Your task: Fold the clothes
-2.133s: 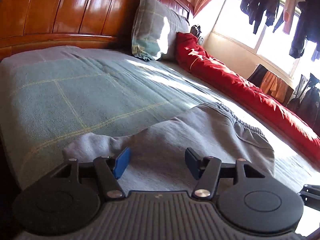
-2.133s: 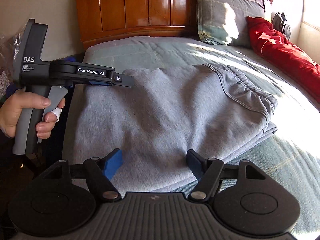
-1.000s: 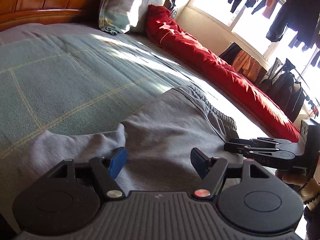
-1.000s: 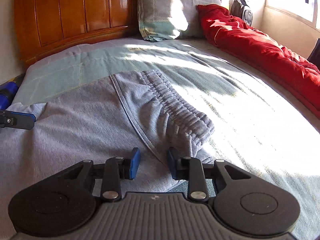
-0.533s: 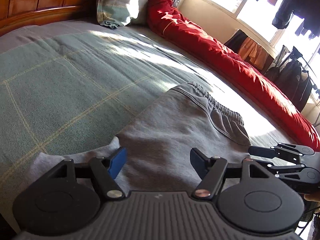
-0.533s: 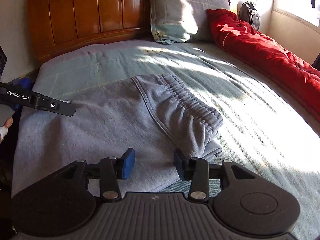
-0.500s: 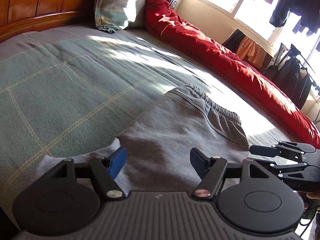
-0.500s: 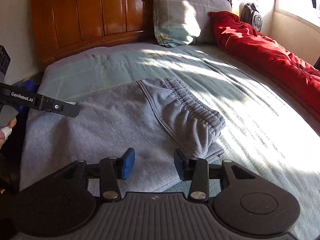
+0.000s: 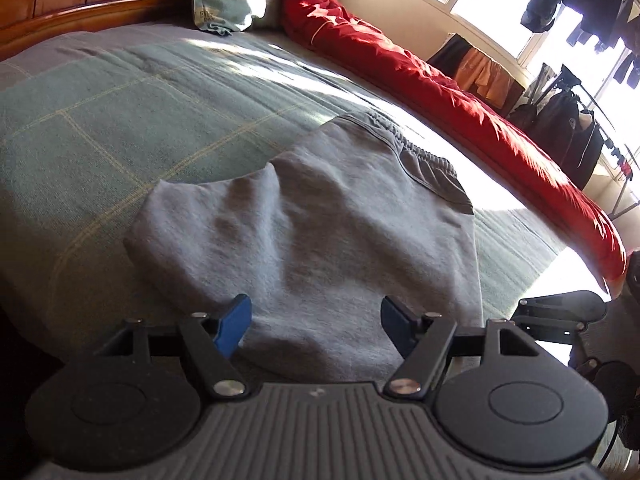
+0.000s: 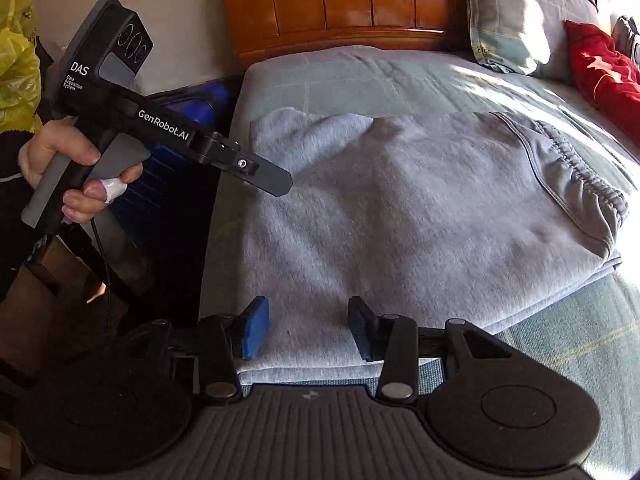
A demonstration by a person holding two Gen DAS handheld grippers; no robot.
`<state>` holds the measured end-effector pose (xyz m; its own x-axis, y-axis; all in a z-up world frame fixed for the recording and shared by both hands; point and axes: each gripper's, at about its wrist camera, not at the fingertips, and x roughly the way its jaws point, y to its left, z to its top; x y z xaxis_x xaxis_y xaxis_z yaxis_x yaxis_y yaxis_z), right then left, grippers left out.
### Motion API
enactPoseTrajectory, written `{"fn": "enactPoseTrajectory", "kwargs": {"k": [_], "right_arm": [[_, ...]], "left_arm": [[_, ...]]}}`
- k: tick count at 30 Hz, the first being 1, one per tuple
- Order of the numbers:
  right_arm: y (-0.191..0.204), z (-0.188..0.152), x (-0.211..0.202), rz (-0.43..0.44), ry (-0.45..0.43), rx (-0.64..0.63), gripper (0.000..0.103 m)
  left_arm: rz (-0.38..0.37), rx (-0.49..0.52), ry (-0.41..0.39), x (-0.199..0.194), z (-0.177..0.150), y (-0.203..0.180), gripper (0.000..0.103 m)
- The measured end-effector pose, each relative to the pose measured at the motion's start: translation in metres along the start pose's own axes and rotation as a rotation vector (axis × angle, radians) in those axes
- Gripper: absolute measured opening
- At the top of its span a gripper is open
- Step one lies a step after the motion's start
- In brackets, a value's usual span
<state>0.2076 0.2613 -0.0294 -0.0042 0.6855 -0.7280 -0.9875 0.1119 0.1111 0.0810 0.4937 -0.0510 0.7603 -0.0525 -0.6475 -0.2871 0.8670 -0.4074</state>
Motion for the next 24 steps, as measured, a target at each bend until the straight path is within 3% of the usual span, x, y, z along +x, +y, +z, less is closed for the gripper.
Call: {"fn": "enactPoseTrajectory", "kwargs": {"k": [2,5,7,10,13,16,19,22,24], "right_arm": [[0.004,0.002,-0.010,0.008,-0.042,-0.006,0.049],[0.009,0.005,-0.011,0.047,-0.066,0.018,0.054],[0.011,0.002,-0.004,0.061,-0.038,0.031,0.054],[0.012,-0.006,-0.003,0.042,-0.020,0.033,0.054],[0.016,-0.009,-0.017,0.057,-0.057,0.014,0.054],[0.023,-0.007,-0.020,0.077,-0.082,-0.008,0.054],[0.023,-0.008,-0.008,0.092,-0.039,0.012,0.054],[0.021,-0.014,-0.003,0.084,-0.010,0.032,0.054],[0.019,-0.014,-0.010,0.083,-0.023,0.045,0.054]], "left_arm": [[-0.004,0.004,-0.057,-0.012,0.008,0.002,0.073],[-0.014,-0.040,-0.054,0.003,0.016,0.011,0.073],[0.046,-0.069,-0.016,0.022,0.017,0.022,0.072],[0.123,-0.125,-0.080,0.017,0.027,0.036,0.070],[0.092,-0.125,-0.137,0.000,0.037,0.037,0.071],[0.045,-0.085,-0.105,-0.002,0.035,0.027,0.073],[0.092,-0.072,-0.040,0.014,0.025,0.027,0.075],[0.274,-0.120,-0.032,0.019,0.027,0.044,0.070],[0.242,-0.191,-0.090,0.006,0.032,0.056,0.070]]}}
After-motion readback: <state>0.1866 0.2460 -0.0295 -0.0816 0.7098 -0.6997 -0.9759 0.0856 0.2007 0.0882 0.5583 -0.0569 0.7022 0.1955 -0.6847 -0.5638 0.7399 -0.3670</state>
